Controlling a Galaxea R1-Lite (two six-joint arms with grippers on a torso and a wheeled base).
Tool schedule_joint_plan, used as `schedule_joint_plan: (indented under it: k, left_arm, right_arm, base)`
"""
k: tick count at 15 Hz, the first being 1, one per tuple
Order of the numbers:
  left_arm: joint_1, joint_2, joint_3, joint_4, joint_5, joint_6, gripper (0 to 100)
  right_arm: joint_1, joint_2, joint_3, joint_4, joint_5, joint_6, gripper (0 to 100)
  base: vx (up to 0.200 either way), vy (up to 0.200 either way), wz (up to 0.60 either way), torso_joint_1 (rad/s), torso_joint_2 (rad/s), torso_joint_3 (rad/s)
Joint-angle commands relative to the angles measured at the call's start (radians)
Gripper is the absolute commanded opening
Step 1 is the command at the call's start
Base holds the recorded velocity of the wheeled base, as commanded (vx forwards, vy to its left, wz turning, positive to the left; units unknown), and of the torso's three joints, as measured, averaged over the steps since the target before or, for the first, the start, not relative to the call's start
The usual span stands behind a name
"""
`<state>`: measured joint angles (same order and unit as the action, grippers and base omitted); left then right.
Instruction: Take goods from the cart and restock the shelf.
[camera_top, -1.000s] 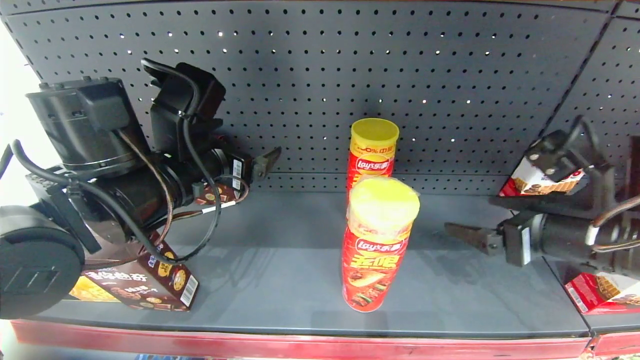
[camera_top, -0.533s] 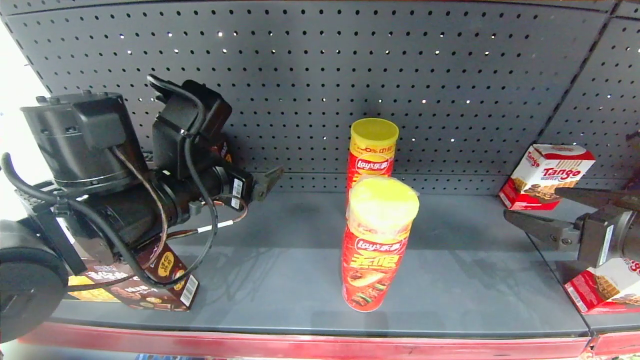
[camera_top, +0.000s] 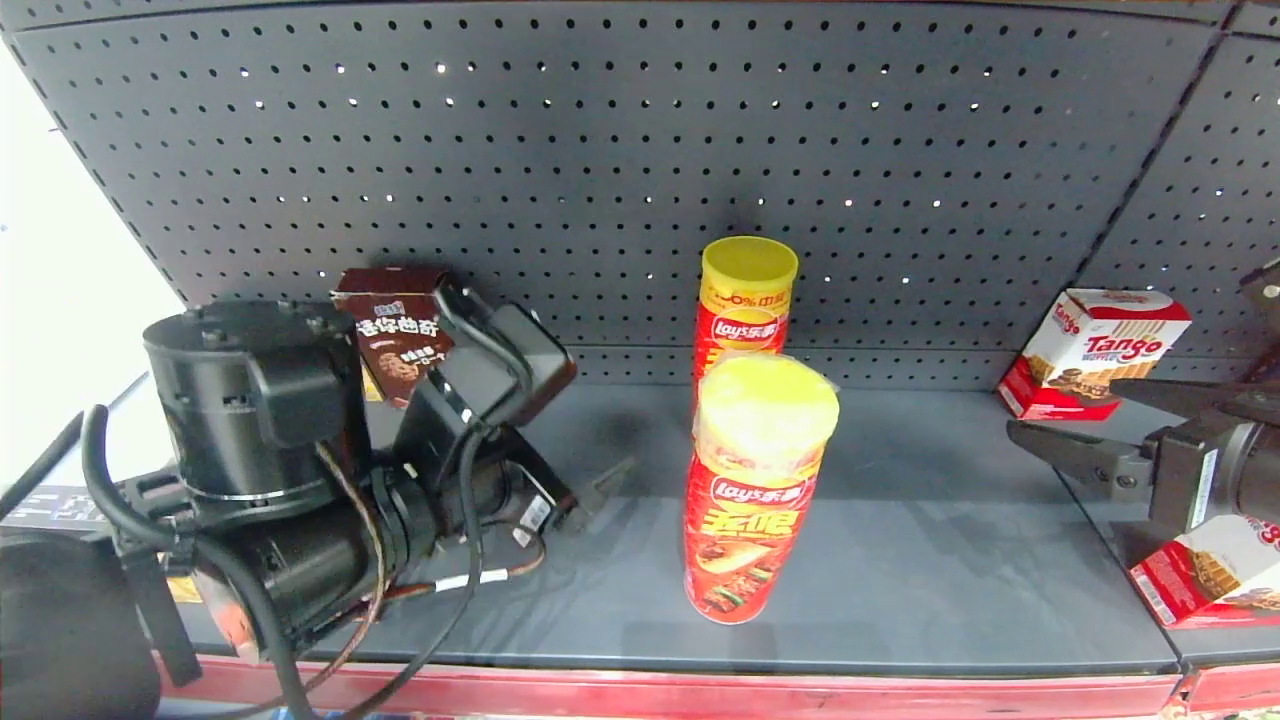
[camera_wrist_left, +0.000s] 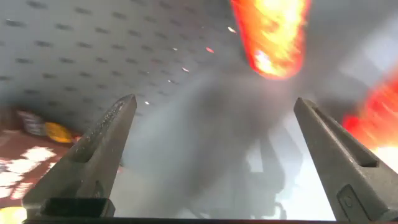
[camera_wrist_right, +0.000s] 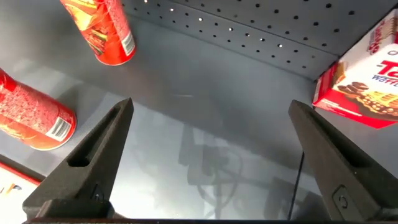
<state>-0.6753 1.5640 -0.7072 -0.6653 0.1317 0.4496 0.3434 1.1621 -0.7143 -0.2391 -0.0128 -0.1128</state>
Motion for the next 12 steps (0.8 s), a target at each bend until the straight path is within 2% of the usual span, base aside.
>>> schedule_joint_plan:
  k: [1, 3, 12]
  left_arm:
    - [-0.044, -0.006, 0.041, -0.002, 0.002, 0.011, 100]
    - [-0.066, -0.002, 0.041, -0.002, 0.002, 0.018, 100]
    - [-0.064, 0.068, -0.008, -0.007, 0.002, 0.024, 100]
  right_arm:
    - [-0.001, 0.005, 0.001, 0.0, 0.0, -0.001, 100]
    - [-0.001, 0.022, -0.005, -0.002, 0.0, -0.001, 100]
    - [-0.003, 0.027, -0.007, -0.002, 0.0, -0.002, 100]
  base:
    - [0.0, 0.0, 0.0, 0.0, 0.0, 0.0]
    - [0.0, 0.0, 0.0, 0.0, 0.0, 0.0]
    - [0.0, 0.0, 0.0, 0.0, 0.0, 0.0]
